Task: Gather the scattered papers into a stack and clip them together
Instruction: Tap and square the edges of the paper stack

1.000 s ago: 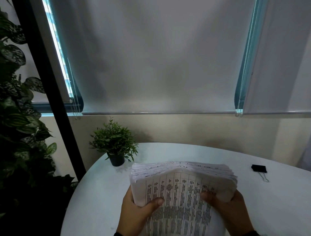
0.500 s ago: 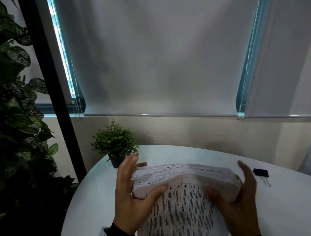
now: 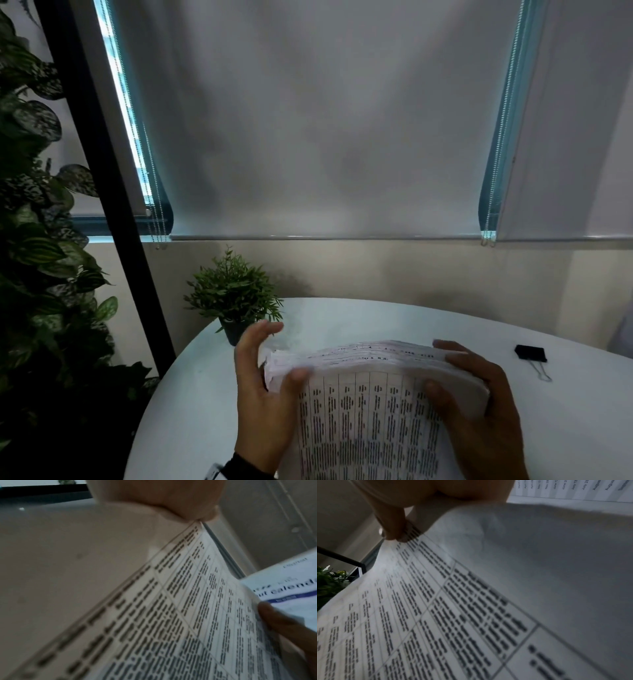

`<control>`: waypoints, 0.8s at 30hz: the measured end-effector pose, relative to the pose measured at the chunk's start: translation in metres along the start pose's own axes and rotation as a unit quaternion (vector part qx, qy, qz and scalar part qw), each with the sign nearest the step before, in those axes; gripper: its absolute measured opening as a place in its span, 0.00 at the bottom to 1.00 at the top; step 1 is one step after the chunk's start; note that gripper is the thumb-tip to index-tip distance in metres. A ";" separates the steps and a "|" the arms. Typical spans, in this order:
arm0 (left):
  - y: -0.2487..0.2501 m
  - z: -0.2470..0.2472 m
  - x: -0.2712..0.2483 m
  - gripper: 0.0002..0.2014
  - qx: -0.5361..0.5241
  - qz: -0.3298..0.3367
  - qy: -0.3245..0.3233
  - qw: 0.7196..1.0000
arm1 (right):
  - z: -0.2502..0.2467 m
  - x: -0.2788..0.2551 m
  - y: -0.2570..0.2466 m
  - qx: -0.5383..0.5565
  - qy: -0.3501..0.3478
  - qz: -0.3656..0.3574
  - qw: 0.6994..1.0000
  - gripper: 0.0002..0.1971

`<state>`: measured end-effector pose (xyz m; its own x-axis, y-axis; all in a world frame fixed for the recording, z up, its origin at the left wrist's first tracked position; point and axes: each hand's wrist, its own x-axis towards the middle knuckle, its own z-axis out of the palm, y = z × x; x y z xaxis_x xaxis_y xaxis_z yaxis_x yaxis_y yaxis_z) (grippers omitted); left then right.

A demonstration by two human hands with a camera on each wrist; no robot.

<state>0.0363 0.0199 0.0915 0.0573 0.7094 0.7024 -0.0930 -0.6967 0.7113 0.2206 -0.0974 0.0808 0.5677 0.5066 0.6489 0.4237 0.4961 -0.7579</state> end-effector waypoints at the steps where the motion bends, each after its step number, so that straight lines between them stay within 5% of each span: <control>1: -0.001 -0.001 -0.001 0.32 -0.009 -0.024 -0.014 1.000 | 0.000 0.001 0.001 0.001 0.003 -0.002 1.000 0.23; 5: 0.007 0.000 0.000 0.16 -0.061 -0.105 -0.085 0.989 | 0.006 0.010 -0.005 -0.016 -0.004 0.024 1.000 0.33; 9: 0.009 -0.001 0.008 0.10 -0.053 -0.095 -0.029 0.994 | 0.011 0.017 -0.021 -0.032 -0.035 -0.045 0.998 0.22; 12: 0.005 -0.004 0.008 0.17 -0.050 -0.074 -0.032 0.995 | 0.009 0.016 -0.014 -0.021 -0.023 -0.029 0.999 0.19; 15: 0.002 0.000 0.003 0.22 -0.014 -0.103 -0.041 0.994 | 0.013 0.011 -0.004 -0.051 -0.015 0.004 0.999 0.31; 20: 0.001 -0.001 0.001 0.31 -0.003 -0.089 -0.030 0.996 | 0.010 0.012 -0.003 -0.038 0.013 -0.011 0.999 0.21; 24: -0.003 -0.001 -0.003 0.40 -0.015 -0.166 -0.033 0.985 | 0.006 0.005 0.004 -0.026 -0.006 0.036 0.999 0.28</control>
<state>0.0352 0.0200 0.0871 0.1540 0.8886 0.4320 -0.0883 -0.4231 0.9018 0.2212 -0.0888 0.0815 0.5903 0.5481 0.5925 0.4178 0.4206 -0.8053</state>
